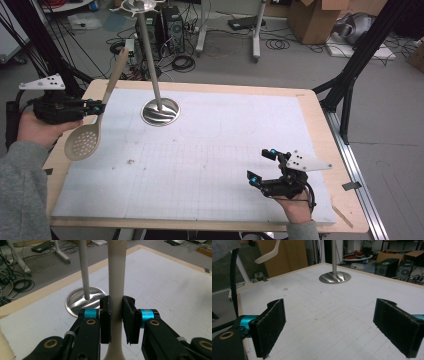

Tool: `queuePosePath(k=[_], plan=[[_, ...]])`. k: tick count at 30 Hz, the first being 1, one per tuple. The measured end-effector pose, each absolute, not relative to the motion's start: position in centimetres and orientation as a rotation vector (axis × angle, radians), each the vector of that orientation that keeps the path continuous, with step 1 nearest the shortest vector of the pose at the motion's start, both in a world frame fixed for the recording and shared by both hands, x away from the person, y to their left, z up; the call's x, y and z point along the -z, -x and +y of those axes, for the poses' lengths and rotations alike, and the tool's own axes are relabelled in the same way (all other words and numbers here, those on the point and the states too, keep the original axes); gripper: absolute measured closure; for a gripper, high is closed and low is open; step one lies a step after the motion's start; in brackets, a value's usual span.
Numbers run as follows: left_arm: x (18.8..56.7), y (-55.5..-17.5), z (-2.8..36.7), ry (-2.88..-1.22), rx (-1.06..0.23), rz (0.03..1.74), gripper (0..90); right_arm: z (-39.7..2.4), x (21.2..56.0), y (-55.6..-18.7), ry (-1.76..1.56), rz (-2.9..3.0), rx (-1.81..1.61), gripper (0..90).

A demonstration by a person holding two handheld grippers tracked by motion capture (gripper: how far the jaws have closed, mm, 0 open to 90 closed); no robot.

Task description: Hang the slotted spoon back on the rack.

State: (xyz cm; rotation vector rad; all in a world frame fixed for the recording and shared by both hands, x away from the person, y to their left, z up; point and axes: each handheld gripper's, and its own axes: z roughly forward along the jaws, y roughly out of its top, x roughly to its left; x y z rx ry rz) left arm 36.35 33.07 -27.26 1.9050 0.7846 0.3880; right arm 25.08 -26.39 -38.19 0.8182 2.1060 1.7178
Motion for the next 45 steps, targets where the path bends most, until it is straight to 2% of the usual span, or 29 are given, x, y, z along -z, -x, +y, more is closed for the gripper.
queuePosePath(k=[20,45], plan=[[25.6,-39.6,35.6,-1.855,-0.345,0.757,77.4,-26.9,38.4,-25.3,-0.825,2.102,-1.708,9.8],[22.7,-41.7,36.2,-1.788,-0.358,0.736,77.4,-27.8,38.4,-25.4,-0.849,2.092,-1.711,9.8]])
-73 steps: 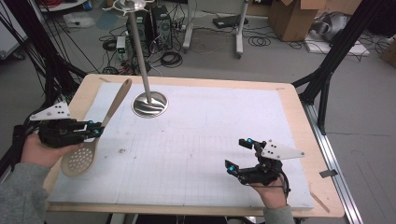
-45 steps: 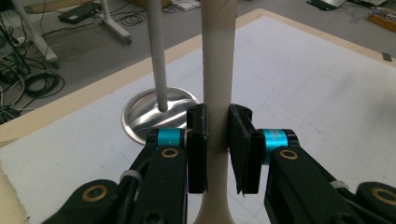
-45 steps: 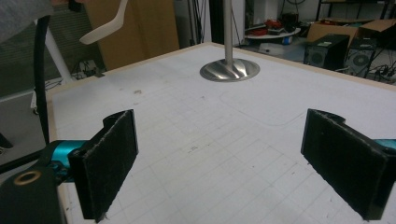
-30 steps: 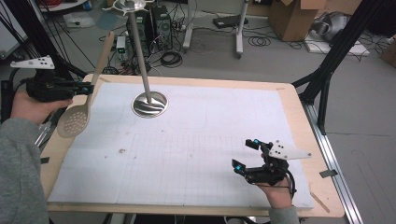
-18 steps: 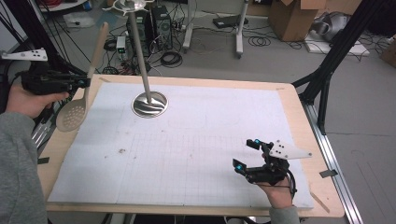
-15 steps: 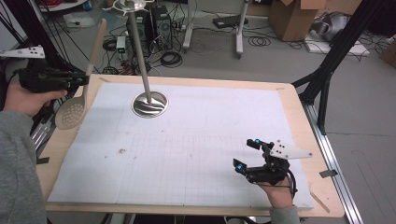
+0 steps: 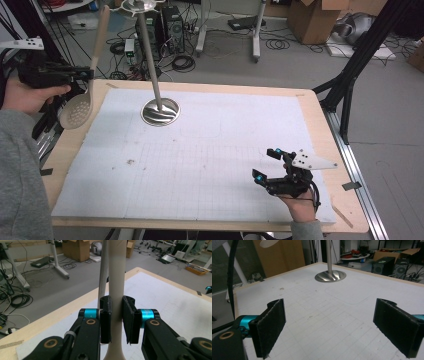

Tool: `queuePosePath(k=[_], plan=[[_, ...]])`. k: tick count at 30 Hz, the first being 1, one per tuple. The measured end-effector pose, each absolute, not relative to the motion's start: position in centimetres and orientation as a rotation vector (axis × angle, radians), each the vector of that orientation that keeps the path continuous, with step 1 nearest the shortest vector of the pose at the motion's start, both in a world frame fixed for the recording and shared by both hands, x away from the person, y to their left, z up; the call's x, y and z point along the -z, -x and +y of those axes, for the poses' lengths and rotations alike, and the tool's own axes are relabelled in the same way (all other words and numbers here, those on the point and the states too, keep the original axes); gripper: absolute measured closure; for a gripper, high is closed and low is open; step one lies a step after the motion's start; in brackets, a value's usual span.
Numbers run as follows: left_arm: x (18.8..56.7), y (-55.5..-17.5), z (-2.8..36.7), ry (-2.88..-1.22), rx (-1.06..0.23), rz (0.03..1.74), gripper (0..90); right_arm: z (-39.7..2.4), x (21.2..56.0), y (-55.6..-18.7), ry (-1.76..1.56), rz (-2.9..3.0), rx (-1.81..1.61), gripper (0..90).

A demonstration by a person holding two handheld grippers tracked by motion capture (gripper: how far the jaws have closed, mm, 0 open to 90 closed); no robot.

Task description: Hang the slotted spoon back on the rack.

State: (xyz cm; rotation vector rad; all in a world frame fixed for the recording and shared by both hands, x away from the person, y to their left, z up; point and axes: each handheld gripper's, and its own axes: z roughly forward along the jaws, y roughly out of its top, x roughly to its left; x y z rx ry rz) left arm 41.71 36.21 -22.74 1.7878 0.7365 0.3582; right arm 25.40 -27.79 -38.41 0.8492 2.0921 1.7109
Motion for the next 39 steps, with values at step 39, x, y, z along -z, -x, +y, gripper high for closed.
queuePosePath(k=[39], plan=[[24.2,-43.7,33.9,-1.77,-0.299,0.733,77.4,-28.5,38.6,-25.4,-0.866,2.084,-1.704,9.8]])
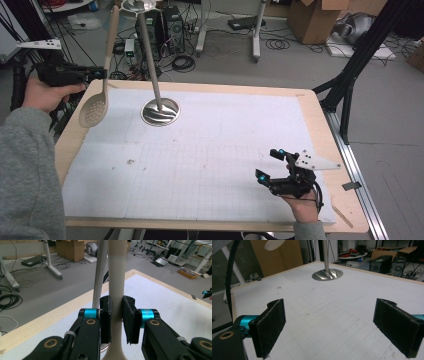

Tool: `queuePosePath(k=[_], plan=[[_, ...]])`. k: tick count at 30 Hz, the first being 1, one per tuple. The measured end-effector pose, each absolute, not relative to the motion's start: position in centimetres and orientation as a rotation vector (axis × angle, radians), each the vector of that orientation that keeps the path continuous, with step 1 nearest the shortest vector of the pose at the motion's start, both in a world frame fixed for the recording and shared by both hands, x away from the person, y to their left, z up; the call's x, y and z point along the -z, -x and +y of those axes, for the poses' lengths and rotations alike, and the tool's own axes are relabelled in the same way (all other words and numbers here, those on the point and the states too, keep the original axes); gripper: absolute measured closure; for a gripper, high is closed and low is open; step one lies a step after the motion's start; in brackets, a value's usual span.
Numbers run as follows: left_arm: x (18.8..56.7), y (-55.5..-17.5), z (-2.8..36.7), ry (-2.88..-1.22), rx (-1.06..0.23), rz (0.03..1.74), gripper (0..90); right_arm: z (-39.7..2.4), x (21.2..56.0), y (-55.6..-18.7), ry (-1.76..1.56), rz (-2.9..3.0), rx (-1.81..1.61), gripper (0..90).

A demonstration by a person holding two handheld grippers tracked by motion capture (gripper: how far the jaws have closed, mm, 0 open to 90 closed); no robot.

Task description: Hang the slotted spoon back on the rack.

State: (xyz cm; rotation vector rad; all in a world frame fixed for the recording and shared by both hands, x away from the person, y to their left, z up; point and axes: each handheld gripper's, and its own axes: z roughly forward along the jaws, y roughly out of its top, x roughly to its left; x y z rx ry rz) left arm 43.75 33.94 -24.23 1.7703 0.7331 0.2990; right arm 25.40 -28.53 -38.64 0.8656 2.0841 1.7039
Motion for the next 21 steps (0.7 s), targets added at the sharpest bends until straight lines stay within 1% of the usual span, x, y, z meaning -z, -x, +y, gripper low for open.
queuePosePath(k=[8,21], plan=[[24.6,-44.1,32.9,-1.779,-0.298,0.745,77.4,-28.6,38.6,-25.4,-0.864,2.086,-1.703,9.8],[25.4,-44.8,31.2,-1.804,-0.33,0.788,77.4,-28.6,38.5,-25.3,-0.863,2.085,-1.705,9.8]])
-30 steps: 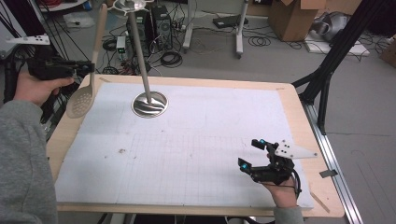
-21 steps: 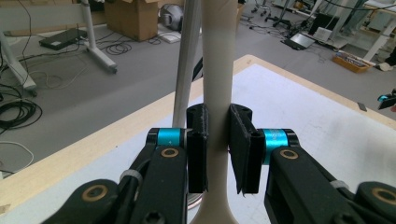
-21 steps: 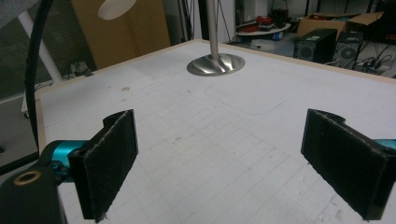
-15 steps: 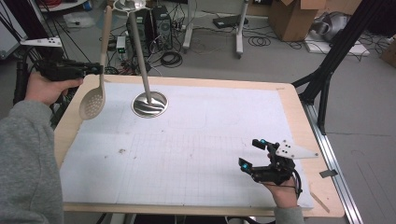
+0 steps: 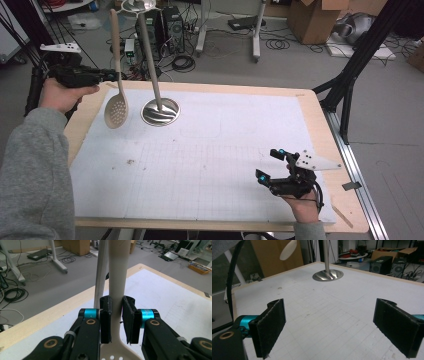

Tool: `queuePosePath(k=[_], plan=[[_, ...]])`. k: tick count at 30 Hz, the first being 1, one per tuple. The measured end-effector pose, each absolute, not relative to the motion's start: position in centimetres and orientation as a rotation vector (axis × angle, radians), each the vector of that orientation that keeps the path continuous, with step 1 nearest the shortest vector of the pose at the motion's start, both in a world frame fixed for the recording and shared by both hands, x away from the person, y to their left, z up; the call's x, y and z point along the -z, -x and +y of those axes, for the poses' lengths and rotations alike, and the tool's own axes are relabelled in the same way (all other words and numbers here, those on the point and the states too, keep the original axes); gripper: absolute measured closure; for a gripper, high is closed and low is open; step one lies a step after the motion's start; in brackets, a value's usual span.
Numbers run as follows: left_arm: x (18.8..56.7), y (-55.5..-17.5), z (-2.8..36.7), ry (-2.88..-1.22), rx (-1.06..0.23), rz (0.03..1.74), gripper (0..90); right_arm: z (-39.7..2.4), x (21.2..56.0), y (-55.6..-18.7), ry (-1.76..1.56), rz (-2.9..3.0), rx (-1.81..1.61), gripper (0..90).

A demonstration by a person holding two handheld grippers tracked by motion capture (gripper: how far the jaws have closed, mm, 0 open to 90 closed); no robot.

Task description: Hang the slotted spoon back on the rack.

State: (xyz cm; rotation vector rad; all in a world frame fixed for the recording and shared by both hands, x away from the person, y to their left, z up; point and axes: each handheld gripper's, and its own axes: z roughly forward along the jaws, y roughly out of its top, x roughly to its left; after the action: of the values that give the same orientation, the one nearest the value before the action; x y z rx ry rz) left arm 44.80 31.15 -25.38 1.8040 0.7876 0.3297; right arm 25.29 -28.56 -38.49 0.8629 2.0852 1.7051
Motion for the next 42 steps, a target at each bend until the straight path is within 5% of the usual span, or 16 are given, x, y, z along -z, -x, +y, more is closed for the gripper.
queuePosePath(k=[42], plan=[[24.7,-44.9,29.5,-1.86,-0.334,0.842,77.4,-28.6,38.3,-25.2,-0.853,2.083,-1.713,9.8]])
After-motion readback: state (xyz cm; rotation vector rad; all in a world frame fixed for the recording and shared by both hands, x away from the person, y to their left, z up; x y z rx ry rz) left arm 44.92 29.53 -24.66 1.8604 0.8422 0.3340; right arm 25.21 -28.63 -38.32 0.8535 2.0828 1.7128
